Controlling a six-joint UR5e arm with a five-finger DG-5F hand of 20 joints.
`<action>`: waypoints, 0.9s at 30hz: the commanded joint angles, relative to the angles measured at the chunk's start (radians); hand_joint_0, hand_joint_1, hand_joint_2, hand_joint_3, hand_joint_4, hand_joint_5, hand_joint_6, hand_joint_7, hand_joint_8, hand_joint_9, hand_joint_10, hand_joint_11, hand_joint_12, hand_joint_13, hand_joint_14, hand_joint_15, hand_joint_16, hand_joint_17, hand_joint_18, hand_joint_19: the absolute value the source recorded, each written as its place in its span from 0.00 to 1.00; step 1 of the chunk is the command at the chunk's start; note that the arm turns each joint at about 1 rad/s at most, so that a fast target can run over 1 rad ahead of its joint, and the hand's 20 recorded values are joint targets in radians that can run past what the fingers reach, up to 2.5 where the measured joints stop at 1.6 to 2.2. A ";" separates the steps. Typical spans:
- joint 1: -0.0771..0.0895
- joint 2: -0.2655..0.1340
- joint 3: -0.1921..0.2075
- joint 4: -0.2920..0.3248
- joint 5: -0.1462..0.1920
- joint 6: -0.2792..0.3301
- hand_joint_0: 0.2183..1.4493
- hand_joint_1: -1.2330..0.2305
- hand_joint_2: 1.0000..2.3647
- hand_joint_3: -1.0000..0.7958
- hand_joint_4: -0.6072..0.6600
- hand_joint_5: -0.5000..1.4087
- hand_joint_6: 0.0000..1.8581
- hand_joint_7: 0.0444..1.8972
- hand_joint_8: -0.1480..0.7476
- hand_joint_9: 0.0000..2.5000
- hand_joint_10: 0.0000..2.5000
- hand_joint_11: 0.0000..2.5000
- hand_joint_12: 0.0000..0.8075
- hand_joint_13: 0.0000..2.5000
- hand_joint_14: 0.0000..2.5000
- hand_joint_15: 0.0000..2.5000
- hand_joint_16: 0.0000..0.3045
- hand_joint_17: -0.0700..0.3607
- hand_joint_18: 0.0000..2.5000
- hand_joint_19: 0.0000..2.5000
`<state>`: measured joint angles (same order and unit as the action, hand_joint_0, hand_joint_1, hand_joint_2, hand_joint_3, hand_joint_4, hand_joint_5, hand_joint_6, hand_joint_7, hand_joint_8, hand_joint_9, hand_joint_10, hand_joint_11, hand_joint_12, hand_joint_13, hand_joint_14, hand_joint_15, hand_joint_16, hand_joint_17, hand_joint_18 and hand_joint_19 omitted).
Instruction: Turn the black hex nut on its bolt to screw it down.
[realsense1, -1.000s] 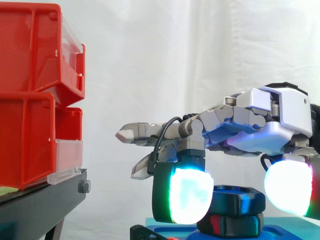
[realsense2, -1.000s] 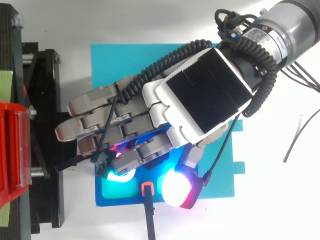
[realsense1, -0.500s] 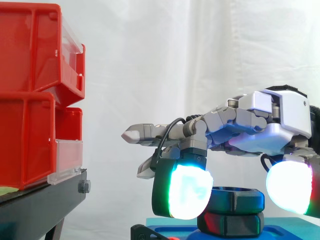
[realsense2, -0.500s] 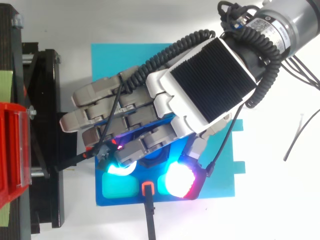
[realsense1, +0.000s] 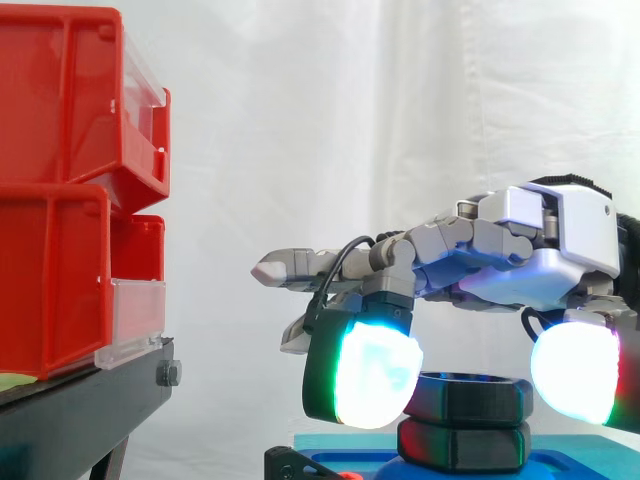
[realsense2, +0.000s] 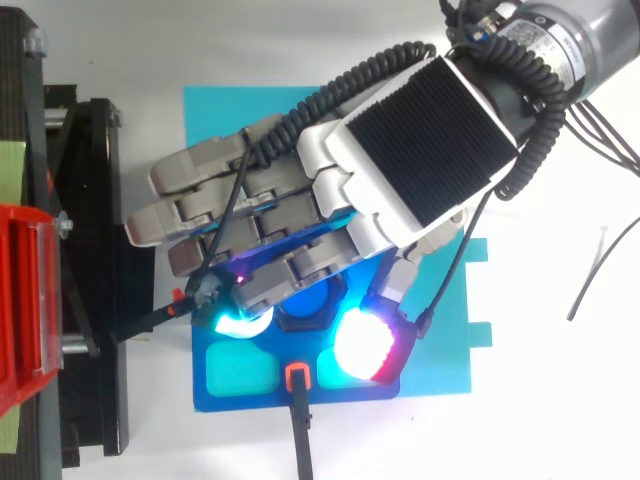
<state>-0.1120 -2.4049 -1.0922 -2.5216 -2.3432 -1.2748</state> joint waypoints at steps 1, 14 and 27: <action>-0.005 0.000 0.000 0.001 -0.007 0.000 0.24 0.54 0.00 0.28 0.68 0.20 0.33 0.52 0.51 0.20 0.00 0.08 0.44 0.07 0.00 0.00 0.15 0.40 0.00 0.04; -0.018 0.001 0.000 0.014 -0.025 0.000 0.24 0.54 0.00 0.28 0.68 0.20 0.33 0.53 0.51 0.20 0.00 0.09 0.43 0.07 0.00 0.00 0.15 0.39 0.00 0.04; -0.031 0.000 0.000 0.023 -0.041 0.003 0.24 0.54 0.00 0.28 0.68 0.20 0.33 0.53 0.51 0.20 0.00 0.08 0.43 0.07 0.00 0.00 0.15 0.39 0.00 0.04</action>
<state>-0.1399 -2.4050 -1.0922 -2.4998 -2.3786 -1.2719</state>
